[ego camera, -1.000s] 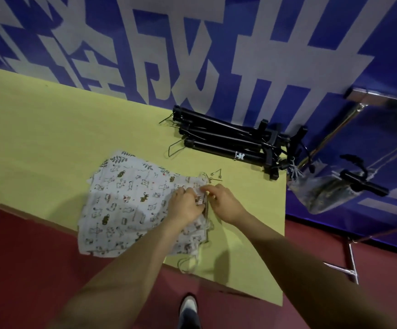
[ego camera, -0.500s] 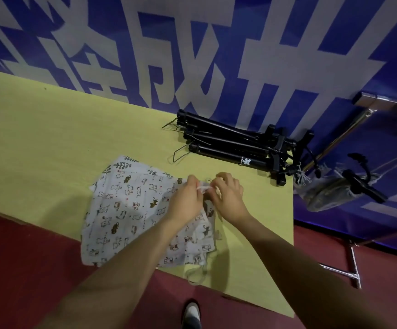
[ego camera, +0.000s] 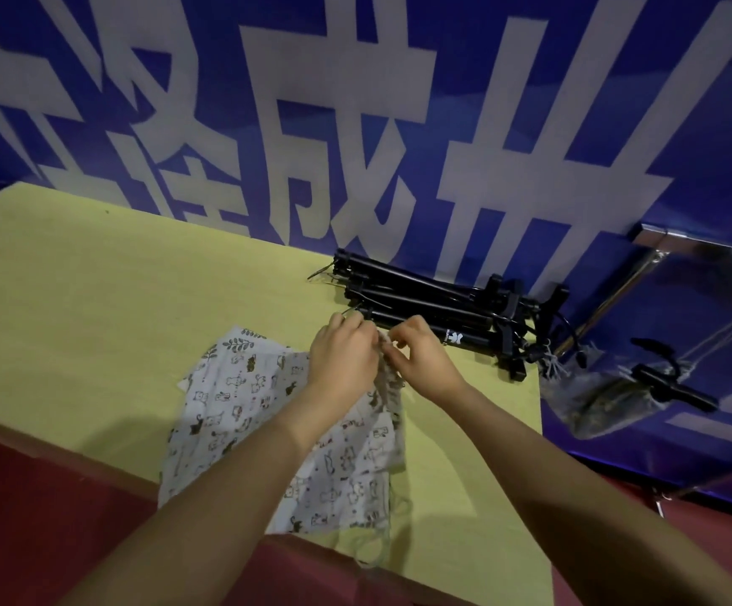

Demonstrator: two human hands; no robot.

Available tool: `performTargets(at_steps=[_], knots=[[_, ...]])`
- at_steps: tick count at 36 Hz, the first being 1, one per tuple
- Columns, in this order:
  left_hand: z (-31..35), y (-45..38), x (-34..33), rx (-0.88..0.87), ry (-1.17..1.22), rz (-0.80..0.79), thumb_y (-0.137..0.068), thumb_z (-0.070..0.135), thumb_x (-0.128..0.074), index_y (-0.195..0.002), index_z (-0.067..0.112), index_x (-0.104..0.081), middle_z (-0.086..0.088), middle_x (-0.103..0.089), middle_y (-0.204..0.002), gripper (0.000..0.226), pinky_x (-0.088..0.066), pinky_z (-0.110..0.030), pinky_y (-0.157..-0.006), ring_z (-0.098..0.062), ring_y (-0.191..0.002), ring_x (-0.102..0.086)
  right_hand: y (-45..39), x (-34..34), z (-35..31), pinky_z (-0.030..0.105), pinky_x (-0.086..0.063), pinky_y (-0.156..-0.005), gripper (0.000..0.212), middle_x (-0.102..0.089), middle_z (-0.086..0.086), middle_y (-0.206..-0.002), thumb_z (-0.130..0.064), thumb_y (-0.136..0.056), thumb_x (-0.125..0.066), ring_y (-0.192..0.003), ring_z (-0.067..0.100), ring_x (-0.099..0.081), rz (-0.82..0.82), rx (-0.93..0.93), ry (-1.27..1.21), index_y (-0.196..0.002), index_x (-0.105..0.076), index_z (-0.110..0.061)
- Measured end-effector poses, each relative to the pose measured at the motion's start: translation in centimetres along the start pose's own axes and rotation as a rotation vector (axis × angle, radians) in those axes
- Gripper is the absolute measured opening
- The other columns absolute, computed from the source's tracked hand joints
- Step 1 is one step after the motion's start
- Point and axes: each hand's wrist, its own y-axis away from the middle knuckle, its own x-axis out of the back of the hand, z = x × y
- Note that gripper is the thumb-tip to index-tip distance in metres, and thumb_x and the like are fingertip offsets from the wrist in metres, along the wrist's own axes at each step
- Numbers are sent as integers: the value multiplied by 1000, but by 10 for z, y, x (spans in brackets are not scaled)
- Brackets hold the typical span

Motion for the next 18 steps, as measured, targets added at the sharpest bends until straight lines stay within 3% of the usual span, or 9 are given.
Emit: performTargets(at_steps=[3,7,13,18], knots=[[0,-3,9,-17,-42,-5,-92,19,-45,-115,15,-58,-2,-53,-119,26,-37,-31,-89,-22,-112,-45,0,-1,-5,22,-42,-72,15,-52,0,-95,-21,-99,-47,-85,15,-54,27,-76,-105,-100,-55,-9],[3,-8,18,-34,-188,-73,-95,20,-42,-123,13,-51,-5,-49,-127,30,-35,-34,-94,-25,-120,-41,-1,2,-16,14,-36,-51,7,-52,-7,-70,-17,-101,-42,-61,9,-49,49,-122,-164,-95,-46,-14],[7,-11,22,-74,-323,-114,-92,6,-43,-124,8,-47,-10,-48,-128,33,-36,-35,-91,-29,-121,-42,-3,14,-17,48,-53,-60,13,-64,8,-87,-26,-101,-39,-72,27,-62,3,-123,-35,-105,-47,-16],[8,-7,21,-92,-384,-201,-89,0,-44,-128,5,-40,-14,-41,-132,39,-41,-37,-87,-33,-121,-41,-6,28,-10,34,-39,-61,19,-66,2,-93,-27,-102,-34,-82,23,-61,88,-95,187,-109,-49,-17]])
